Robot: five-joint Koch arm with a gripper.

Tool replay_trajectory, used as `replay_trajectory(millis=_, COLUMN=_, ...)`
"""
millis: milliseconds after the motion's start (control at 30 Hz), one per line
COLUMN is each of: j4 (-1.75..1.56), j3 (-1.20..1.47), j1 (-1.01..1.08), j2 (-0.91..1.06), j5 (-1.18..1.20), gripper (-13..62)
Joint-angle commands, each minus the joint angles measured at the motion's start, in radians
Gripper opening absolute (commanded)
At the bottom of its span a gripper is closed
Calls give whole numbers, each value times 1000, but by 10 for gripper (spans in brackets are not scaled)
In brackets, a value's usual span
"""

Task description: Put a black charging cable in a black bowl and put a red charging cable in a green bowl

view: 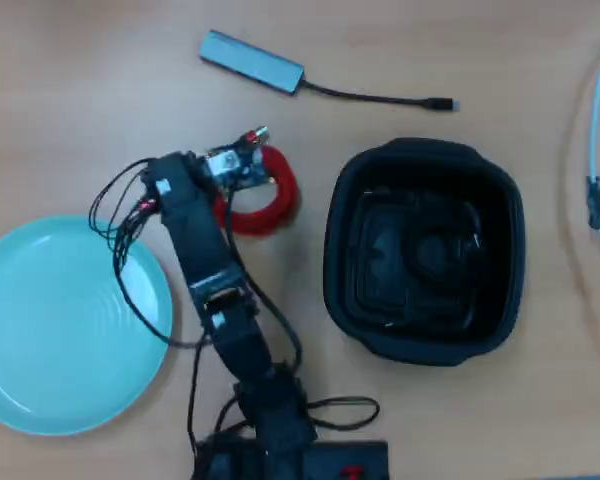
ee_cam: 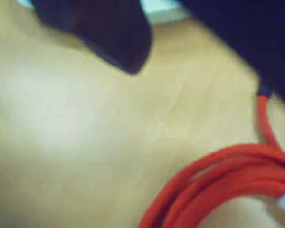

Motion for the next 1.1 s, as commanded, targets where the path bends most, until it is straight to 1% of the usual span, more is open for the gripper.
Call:
replay_trajectory(millis=0, j4=2, j3=-124, j1=-17, j2=-44, j5=196, gripper=555)
replay_trajectory(millis=167, j4=3, j3=-163, j1=-2, j2=-118, j5=255, gripper=556)
replay_trajectory(millis=367, j4=9, j3=-150, j1=71, j2=-181, j5=345, gripper=556)
replay_trajectory(millis=600, j4=5, j3=-161, j1=100, j2=-265, j5=350, gripper=555)
replay_trajectory(millis=733, j4=3, j3=-160, j1=97, j2=-272, j5=347, gripper=552)
replay_trajectory(millis=767, j4=3, j3=-160, j1=95, j2=-272, j5=347, gripper=541)
replay_trajectory(millis=833, j4=5, j3=-158, j1=92, j2=-272, j5=348, gripper=480)
replay_trajectory(millis=867, j4=5, j3=-158, j1=92, j2=-272, j5=347, gripper=426)
replay_trajectory(millis=933, j4=8, j3=-156, j1=91, j2=-272, j5=350, gripper=272)
replay_trajectory(millis=1033, j4=14, j3=-153, j1=89, j2=-270, j5=354, gripper=-20)
replay_trajectory(millis=1067, j4=14, j3=-152, j1=89, j2=-270, j5=354, gripper=-102)
